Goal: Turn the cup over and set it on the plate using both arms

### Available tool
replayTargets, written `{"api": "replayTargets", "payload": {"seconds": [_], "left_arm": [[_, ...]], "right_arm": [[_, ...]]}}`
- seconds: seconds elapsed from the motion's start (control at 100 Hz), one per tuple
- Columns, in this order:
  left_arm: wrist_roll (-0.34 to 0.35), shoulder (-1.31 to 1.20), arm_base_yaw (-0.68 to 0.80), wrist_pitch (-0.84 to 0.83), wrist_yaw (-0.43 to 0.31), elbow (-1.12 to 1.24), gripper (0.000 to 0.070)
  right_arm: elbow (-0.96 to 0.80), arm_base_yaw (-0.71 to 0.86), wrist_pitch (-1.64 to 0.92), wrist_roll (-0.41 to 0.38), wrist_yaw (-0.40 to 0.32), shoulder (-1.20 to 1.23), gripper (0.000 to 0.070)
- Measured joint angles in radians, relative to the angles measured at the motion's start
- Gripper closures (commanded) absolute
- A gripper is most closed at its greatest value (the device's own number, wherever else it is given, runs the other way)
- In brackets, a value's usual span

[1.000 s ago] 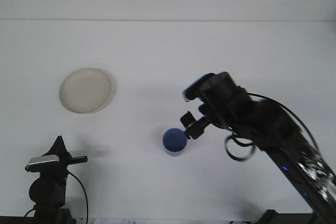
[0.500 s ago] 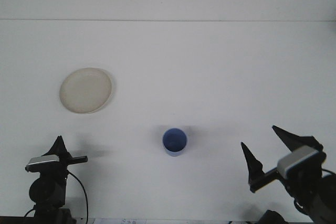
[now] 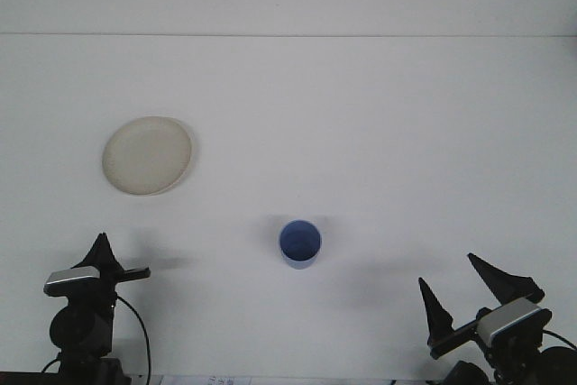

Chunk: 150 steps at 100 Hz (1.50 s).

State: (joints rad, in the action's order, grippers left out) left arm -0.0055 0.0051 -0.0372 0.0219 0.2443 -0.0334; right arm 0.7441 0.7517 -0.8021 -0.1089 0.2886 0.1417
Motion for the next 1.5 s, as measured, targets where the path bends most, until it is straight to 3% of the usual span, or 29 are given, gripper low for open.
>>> {"api": "replayTargets", "payload": {"seconds": [0.26,0.43,0.58,0.68,0.73,0.82,0.88,1.04,1.1,1.4,1.5], "left_arm": [[-0.097,0.000,0.000,0.023,0.000,0.000,0.0687],[-0.221,0.000,0.000,0.014,-0.010,-0.002,0.0688],[-0.323,0.058,0.000,-0.063,-0.113,-0.116,0.0688],[-0.341,0.148,0.000,-0.110,-0.202,-0.273,0.0659],[-0.339,0.210,0.000,-0.148,-0.259,-0.359,0.0558],[-0.308,0.340,-0.002,-0.225,-0.385,-0.511,0.0231],[-0.282,0.432,-0.008,-0.272,-0.464,-0.612,0.0133],[-0.227,0.674,-0.056,-0.406,-0.669,-0.869,0.0115],[-0.204,0.766,-0.096,-0.464,-0.708,-0.951,0.0115],[-0.070,1.193,-0.373,-0.706,-0.710,-1.245,0.0115],[-0.037,1.321,-0.462,-0.753,-0.655,-1.321,0.0114]], "right_arm": [[0.000,0.000,-0.031,0.001,0.000,0.000,0.0083],[0.000,0.000,-0.031,0.001,0.000,0.000,0.0083],[0.000,0.000,-0.031,0.001,0.000,0.000,0.0083],[0.000,0.000,-0.031,0.001,0.000,0.000,0.0083],[0.000,0.000,-0.031,0.001,0.000,0.000,0.0083],[0.000,0.000,-0.031,0.001,0.000,0.000,0.0083],[0.000,0.000,-0.031,0.001,0.000,0.000,0.0083],[0.000,0.000,-0.031,0.001,0.000,0.000,0.0083],[0.000,0.000,-0.030,0.001,0.000,0.000,0.0083],[0.000,0.000,-0.030,0.001,0.000,0.000,0.0083],[0.000,0.000,-0.030,0.001,0.000,0.000,0.0083]]}}
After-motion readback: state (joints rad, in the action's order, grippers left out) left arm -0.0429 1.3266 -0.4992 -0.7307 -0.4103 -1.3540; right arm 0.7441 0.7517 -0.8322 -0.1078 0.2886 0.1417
